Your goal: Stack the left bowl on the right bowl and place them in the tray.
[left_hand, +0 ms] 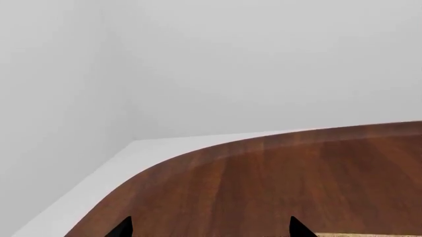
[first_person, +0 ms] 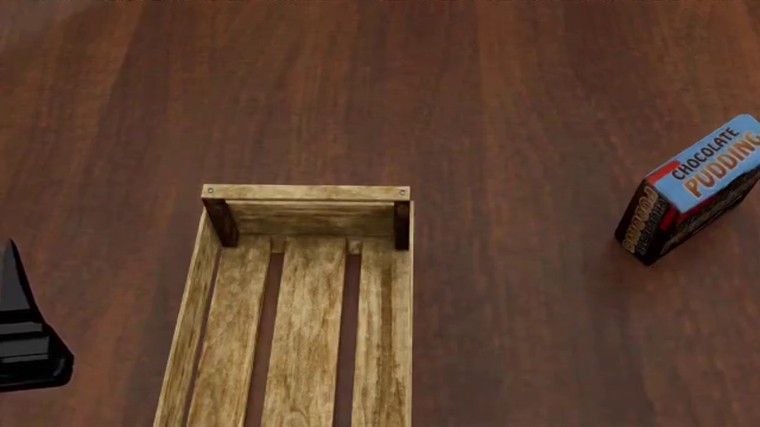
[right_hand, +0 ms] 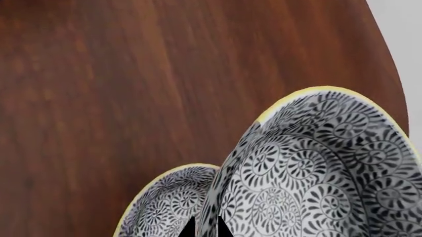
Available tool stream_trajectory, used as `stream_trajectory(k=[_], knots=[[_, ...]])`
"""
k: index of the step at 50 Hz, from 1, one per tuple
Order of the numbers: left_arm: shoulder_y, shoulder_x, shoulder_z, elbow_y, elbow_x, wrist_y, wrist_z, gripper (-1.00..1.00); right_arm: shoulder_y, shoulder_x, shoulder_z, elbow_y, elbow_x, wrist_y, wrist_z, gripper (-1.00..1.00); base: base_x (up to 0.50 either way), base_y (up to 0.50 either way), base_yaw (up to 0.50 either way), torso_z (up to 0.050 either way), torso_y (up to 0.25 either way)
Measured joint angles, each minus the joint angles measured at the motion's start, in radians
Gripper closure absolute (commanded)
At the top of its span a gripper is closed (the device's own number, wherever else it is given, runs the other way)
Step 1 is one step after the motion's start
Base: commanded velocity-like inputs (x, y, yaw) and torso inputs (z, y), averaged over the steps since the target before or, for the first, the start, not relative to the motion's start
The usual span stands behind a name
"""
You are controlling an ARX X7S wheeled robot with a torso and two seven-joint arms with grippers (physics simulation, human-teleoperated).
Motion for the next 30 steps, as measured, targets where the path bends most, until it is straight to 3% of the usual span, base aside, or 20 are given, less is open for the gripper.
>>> stream_trajectory(k=[30], knots=[[-0.004, 0.006, 0.011, -0.004, 0.000, 0.014, -0.011, -1.00, -0.124, -0.075, -0.024, 0.041, -0.141, -0.112, -0.123, 1.00, 0.00, 0.00, 0.00, 0.000, 0.000]])
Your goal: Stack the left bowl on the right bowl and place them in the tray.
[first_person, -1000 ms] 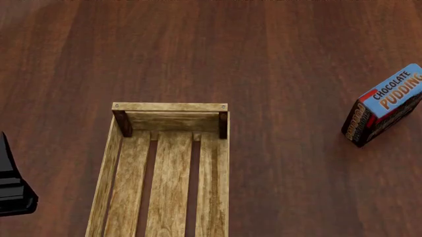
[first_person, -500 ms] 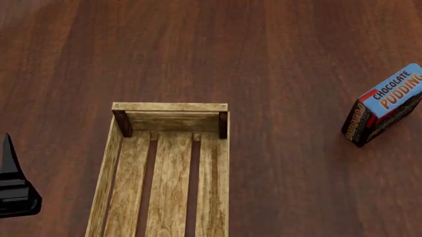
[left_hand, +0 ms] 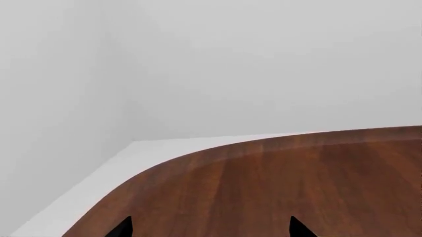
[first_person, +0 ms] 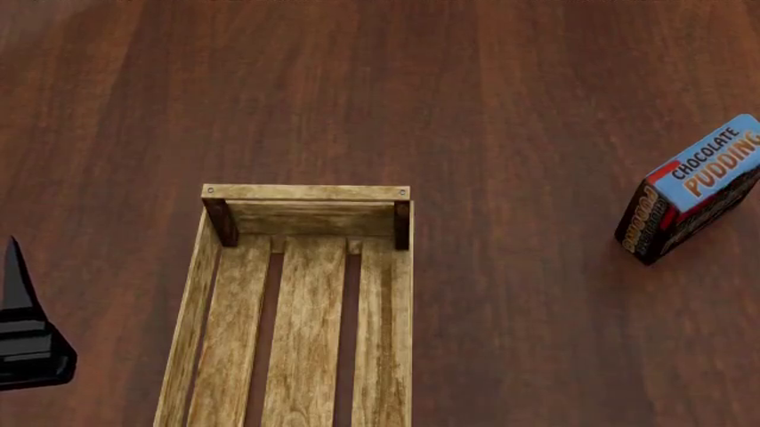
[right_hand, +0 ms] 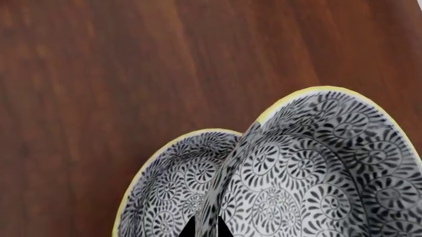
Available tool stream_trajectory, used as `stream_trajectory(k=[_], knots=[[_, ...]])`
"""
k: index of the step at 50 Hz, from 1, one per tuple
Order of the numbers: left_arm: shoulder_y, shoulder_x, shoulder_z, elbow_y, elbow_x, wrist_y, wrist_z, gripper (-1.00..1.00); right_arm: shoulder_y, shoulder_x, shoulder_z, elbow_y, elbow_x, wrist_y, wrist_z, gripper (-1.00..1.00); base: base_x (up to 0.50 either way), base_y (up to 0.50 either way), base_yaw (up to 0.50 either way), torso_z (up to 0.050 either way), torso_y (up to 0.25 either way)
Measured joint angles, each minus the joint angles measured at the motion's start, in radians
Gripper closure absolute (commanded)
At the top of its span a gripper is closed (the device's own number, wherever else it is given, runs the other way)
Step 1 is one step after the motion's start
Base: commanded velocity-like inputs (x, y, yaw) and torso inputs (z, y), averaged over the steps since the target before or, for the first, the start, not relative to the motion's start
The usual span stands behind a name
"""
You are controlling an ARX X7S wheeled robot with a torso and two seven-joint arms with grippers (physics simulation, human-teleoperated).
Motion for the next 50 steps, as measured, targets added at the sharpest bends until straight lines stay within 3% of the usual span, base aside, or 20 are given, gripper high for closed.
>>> stream_trajectory(k=[50], knots=[[0.009, -0.012, 0.001, 0.024, -0.001, -0.018, -0.026, -1.00, 0.031, -0.043, -0.113, 0.081, -0.074, -0.053, -0.109, 1.00, 0.00, 0.00, 0.00, 0.000, 0.000]])
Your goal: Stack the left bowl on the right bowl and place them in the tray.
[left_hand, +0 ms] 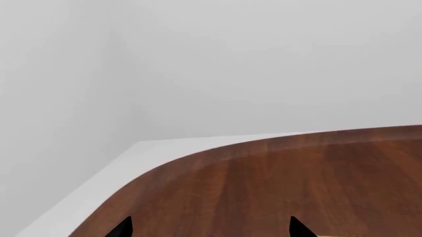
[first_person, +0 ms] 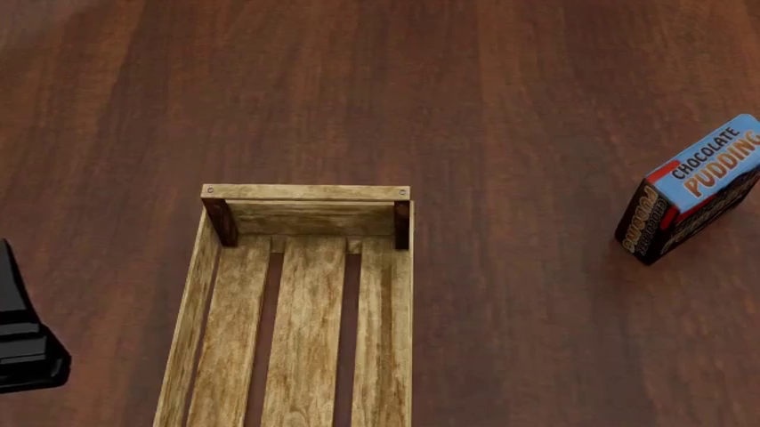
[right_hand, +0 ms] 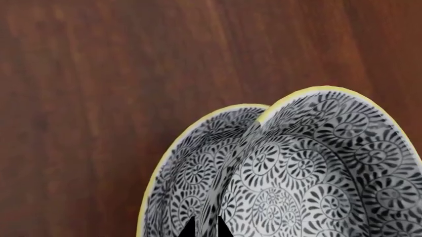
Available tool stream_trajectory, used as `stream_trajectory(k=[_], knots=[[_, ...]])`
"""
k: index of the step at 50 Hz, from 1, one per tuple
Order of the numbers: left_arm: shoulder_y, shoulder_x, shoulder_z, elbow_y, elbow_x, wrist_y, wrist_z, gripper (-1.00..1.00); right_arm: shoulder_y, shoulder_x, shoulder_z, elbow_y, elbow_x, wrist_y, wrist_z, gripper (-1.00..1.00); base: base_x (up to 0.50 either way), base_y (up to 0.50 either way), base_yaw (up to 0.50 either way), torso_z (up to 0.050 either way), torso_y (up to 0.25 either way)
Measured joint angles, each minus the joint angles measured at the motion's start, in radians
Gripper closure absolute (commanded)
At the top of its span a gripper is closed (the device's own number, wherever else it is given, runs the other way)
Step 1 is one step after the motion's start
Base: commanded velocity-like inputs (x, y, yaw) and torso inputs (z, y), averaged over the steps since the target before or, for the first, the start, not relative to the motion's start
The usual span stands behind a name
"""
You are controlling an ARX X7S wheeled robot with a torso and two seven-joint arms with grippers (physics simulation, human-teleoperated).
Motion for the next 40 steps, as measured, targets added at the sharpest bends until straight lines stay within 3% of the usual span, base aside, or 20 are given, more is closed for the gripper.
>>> stream_trajectory(k=[20, 21, 40], knots=[[0.010, -0.004, -0.004, 0.018, 0.002, -0.010, -0.017, -1.00, 0.021, -0.019, -0.056, 0.064, -0.054, -0.038, -0.059, 1.00, 0.00, 0.00, 0.00, 0.000, 0.001], [0.010, -0.004, -0.004, 0.018, 0.002, -0.010, -0.018, -1.00, 0.021, -0.020, -0.057, 0.066, -0.056, -0.039, -0.061, -1.00, 0.00, 0.00, 0.00, 0.000, 0.000], [0.013, -0.007, 0.000, 0.017, 0.001, -0.009, -0.022, -1.00, 0.014, -0.008, -0.019, 0.039, -0.060, -0.024, -0.032, -1.00, 0.00, 0.00, 0.00, 0.000, 0.000]])
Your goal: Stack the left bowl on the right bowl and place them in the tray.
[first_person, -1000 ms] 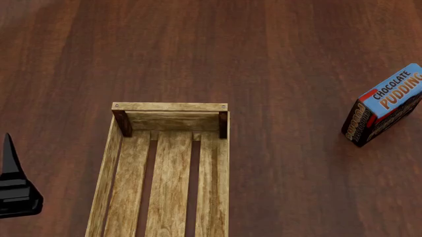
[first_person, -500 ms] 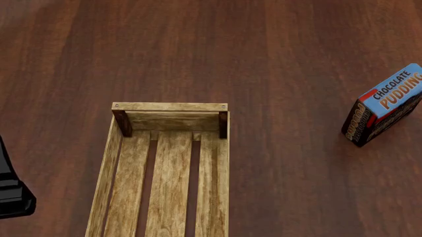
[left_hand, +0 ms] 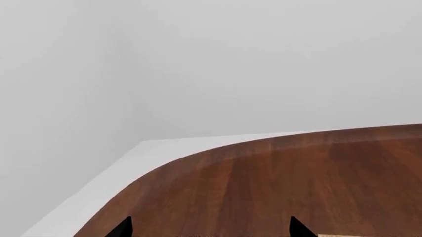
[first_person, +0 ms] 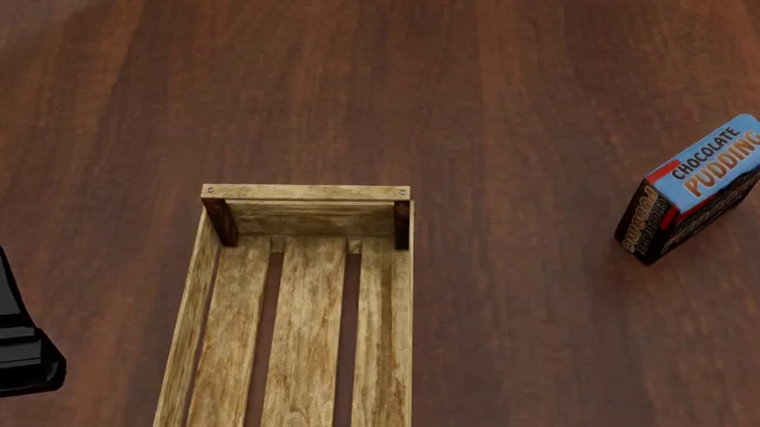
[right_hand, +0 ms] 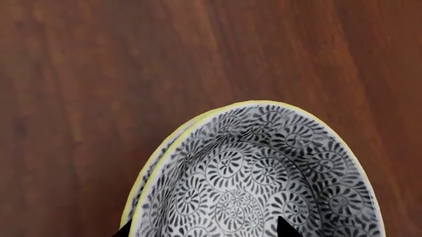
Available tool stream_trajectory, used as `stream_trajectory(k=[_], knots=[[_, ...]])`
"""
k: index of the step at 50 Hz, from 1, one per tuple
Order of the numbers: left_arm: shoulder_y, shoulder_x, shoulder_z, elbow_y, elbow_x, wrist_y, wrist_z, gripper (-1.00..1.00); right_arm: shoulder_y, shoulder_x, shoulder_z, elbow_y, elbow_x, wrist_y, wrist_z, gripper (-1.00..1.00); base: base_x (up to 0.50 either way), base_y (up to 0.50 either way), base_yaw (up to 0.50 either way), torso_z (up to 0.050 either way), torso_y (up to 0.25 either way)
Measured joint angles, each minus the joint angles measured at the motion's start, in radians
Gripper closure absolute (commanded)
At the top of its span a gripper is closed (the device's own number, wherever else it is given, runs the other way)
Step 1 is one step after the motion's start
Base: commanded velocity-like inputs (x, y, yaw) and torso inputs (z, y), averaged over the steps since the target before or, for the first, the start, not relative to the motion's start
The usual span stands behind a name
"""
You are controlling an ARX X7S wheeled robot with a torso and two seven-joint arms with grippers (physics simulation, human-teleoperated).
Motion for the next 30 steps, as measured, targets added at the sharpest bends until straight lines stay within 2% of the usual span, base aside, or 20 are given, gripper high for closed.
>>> stream_trajectory(k=[30], knots=[[0.013, -0.005, -0.006, -0.014, -0.009, 0.026, 0.001, -1.00, 0.044, 0.018, 0.010, -0.050, 0.057, 0.030, 0.030, -1.00, 0.00, 0.00, 0.00, 0.000, 0.000]])
